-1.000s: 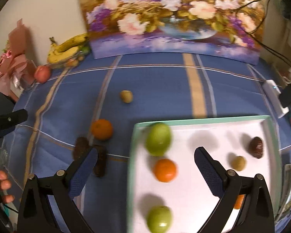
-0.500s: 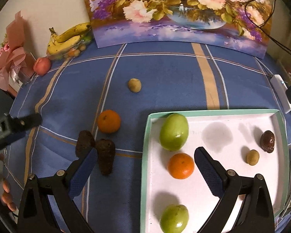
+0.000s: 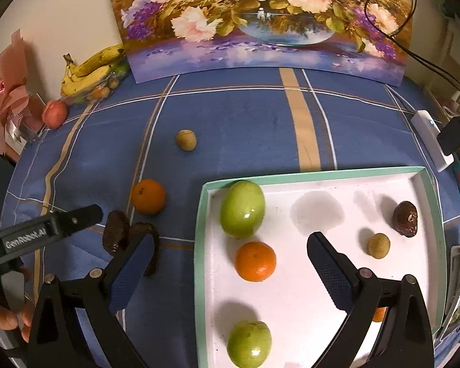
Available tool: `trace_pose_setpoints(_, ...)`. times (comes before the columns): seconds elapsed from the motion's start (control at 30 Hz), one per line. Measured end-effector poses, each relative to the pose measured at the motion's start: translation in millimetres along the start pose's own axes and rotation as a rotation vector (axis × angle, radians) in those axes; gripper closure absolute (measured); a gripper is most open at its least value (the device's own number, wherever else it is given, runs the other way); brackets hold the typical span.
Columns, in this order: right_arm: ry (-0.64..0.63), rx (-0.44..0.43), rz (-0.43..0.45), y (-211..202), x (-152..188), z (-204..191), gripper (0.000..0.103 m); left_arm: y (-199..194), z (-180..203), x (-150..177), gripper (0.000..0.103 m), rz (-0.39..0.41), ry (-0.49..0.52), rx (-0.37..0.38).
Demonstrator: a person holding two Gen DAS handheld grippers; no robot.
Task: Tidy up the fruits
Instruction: 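Grasp a dark date with the left tool while the right tool grasps the other date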
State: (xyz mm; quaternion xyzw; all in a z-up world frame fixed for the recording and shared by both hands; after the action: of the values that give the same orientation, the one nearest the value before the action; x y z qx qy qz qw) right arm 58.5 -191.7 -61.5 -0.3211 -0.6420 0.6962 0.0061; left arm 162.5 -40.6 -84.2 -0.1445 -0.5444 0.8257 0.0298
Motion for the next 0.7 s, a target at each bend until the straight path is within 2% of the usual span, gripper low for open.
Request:
trace_pose_setpoints(0.03,0.001,0.001,0.000,0,0,1,0.003,2,1,1,0.057,-0.008,-0.004,0.008)
trace_pose_setpoints(0.07,0.001,0.003,0.000,-1,0,2,0.003,4,3,1,0.058,-0.015,-0.004,0.011)
trace_pose_setpoints(0.5,-0.006,0.005,-0.002,-3,0,3,0.003,15,5,3,0.067,-0.048,-0.010,0.044)
trace_pose_setpoints(0.7,-0.005,0.001,0.003,-4,0,2,0.003,0,-4,-1,0.067,-0.014,-0.040,0.058)
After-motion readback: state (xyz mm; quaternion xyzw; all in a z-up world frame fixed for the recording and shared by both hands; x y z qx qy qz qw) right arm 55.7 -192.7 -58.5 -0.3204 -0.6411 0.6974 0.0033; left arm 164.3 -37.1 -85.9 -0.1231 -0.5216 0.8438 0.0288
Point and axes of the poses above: each gripper's, at about its wrist camera, not at the fingertips, and y roughly the way its jaws point, z to its right, x to its underside, the point moved 3 cm from there along y, roughly the way its jaws point, and after that the axes turned 1 degree about -z, right-handed, at the moved point
